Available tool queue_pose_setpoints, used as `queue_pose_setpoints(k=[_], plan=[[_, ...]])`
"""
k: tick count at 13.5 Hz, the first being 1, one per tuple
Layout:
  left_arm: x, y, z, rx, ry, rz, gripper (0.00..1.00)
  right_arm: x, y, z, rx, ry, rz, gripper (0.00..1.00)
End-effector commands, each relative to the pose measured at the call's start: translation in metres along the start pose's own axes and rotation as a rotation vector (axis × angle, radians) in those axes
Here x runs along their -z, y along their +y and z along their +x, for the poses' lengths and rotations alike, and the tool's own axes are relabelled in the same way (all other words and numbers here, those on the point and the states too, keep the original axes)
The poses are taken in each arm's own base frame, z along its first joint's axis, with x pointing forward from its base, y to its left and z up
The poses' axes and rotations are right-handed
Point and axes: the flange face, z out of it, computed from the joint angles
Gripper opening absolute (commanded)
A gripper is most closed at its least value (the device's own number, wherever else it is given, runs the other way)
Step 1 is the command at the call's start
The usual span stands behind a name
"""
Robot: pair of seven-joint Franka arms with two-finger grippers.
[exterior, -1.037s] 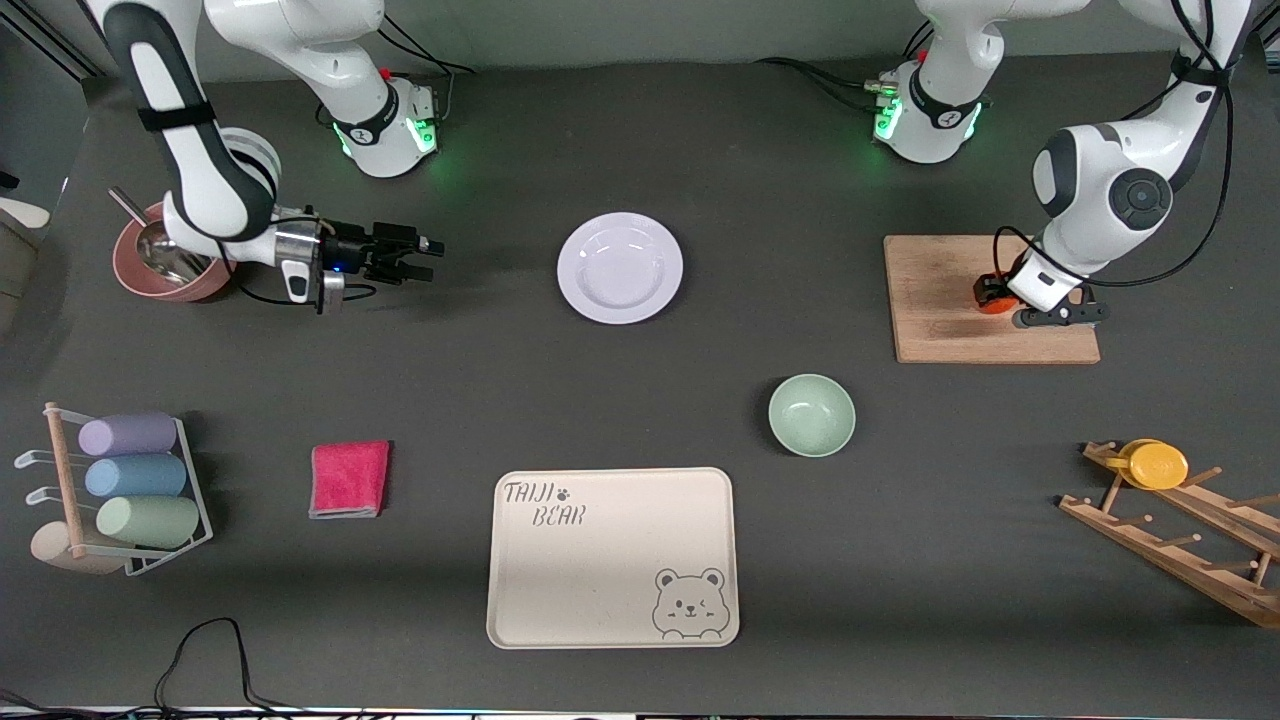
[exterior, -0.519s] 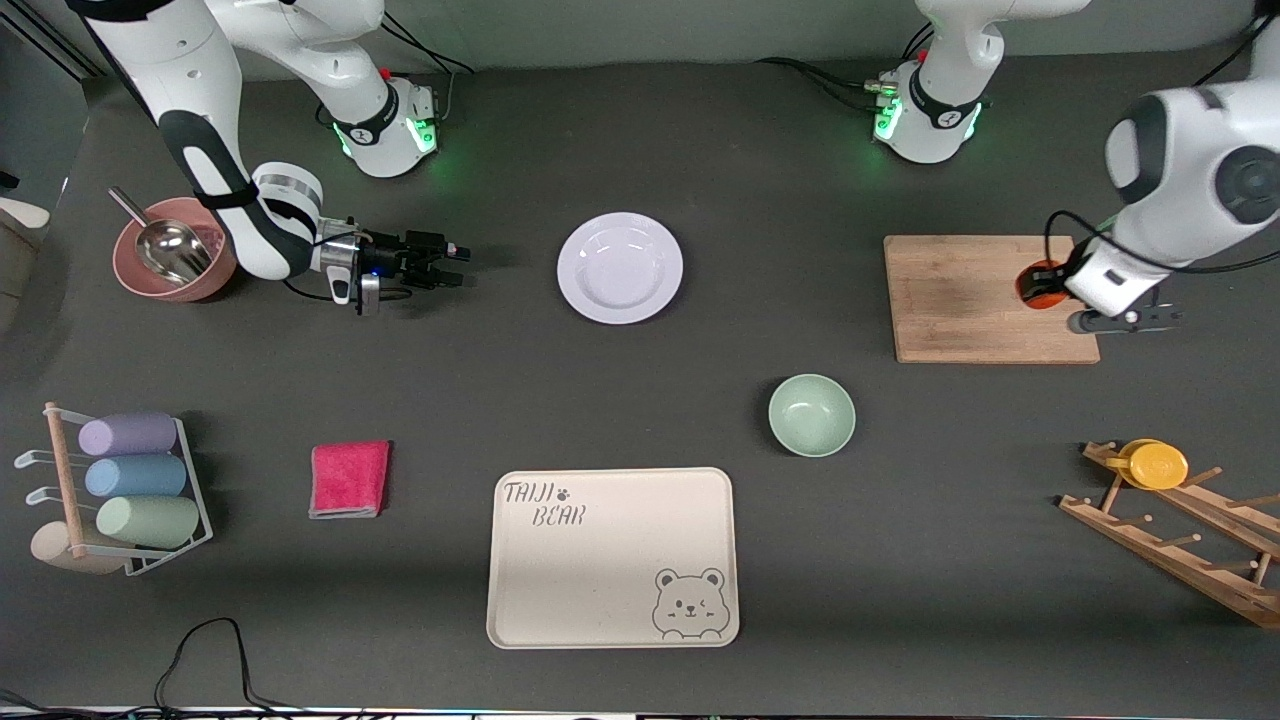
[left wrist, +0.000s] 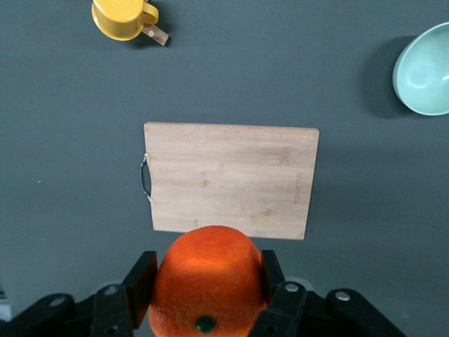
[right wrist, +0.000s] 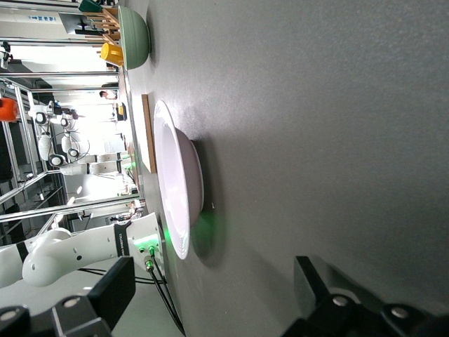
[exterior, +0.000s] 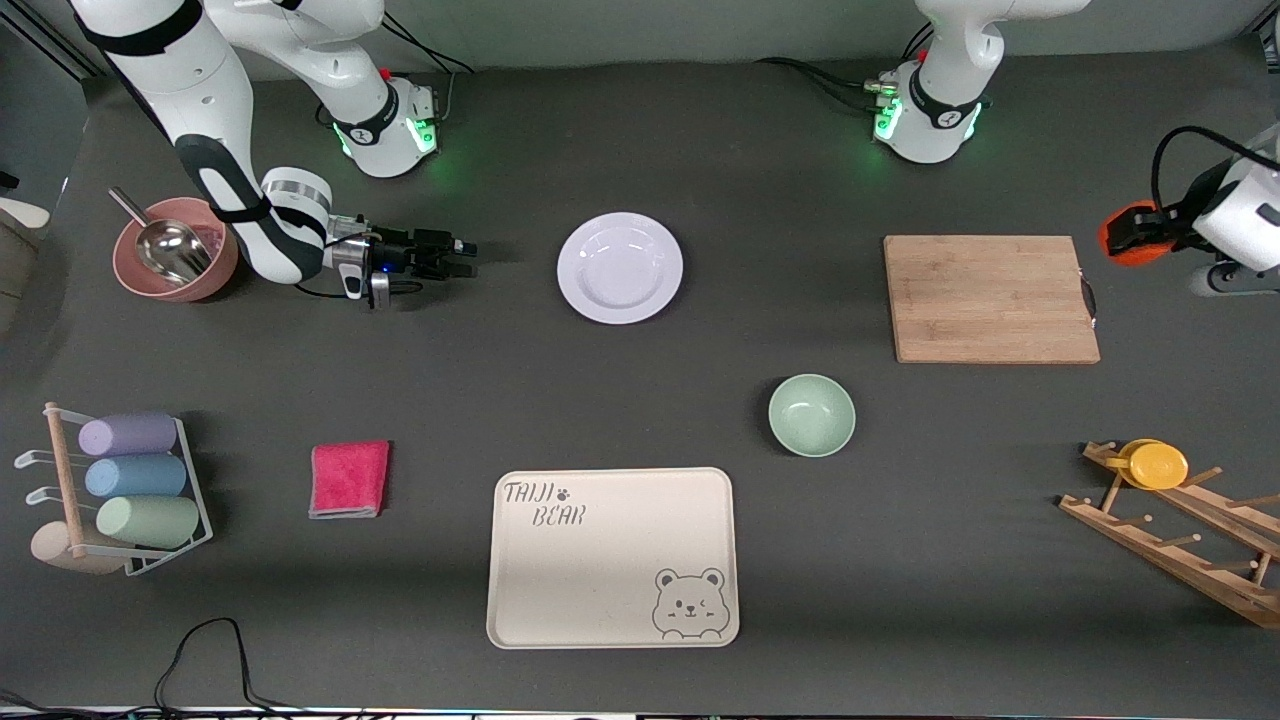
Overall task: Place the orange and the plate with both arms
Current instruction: 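Grasp the orange with the left gripper while the right gripper grips the plate rim, then carry the orange with the left gripper over the white plate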
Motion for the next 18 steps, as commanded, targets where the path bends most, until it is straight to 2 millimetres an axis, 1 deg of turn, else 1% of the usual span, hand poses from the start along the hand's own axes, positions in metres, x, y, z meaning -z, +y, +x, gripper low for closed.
queue_pose_setpoints(k=[1, 2, 3, 4, 5, 6, 7, 8, 10, 12, 13, 15, 17, 18], plan=[[0.02, 0.003, 0.031, 0.007, -0.027, 0.011, 0.0, -0.004, 0.003, -0.004, -0.009, 0.012, 0.016, 0.76], [0.023, 0.007, 0.032, 0.0, -0.018, 0.011, 0.0, -0.004, 0.003, -0.004, -0.01, 0.013, 0.016, 0.65], [0.024, 0.013, 0.033, 0.004, -0.017, 0.011, 0.0, -0.004, 0.003, -0.003, -0.008, 0.013, 0.018, 0.6], [0.025, 0.029, 0.033, -0.018, -0.015, 0.014, 0.0, -0.004, 0.003, -0.003, -0.007, 0.013, 0.018, 0.51], [0.023, 0.042, 0.035, 0.003, -0.017, 0.018, 0.0, -0.004, 0.003, -0.002, -0.005, 0.014, 0.018, 0.43], [0.021, 0.06, 0.036, 0.03, -0.019, 0.021, 0.0, -0.004, 0.003, -0.002, -0.005, 0.013, 0.018, 0.34], [0.019, 0.083, 0.038, 0.044, -0.017, 0.023, 0.0, -0.004, 0.002, -0.002, -0.004, 0.013, 0.018, 0.33], [0.014, 0.111, 0.04, 0.072, -0.02, 0.008, 0.0, -0.004, 0.003, -0.002, -0.003, 0.013, 0.018, 0.33], [0.008, 0.153, 0.044, 0.143, -0.004, -0.036, 0.0, -0.005, 0.004, -0.004, 0.004, 0.009, 0.017, 0.33], [-0.001, 0.204, 0.047, 0.194, 0.012, -0.068, 0.0, -0.006, 0.006, -0.004, 0.019, 0.005, 0.016, 0.33], [-0.007, 0.229, 0.048, 0.229, 0.023, -0.08, 0.0, -0.007, 0.01, -0.006, 0.033, 0.001, 0.014, 0.33], [-0.028, 0.291, 0.045, 0.278, 0.016, -0.097, 0.0, -0.008, 0.014, -0.008, 0.039, -0.004, 0.015, 0.33], [-0.047, 0.344, 0.039, 0.285, 0.008, -0.102, 0.0, -0.008, 0.014, -0.008, 0.048, -0.004, 0.015, 0.33], [-0.054, 0.368, 0.032, 0.294, 0.015, -0.11, 0.0, -0.009, 0.014, -0.008, 0.055, -0.004, 0.015, 0.33]])
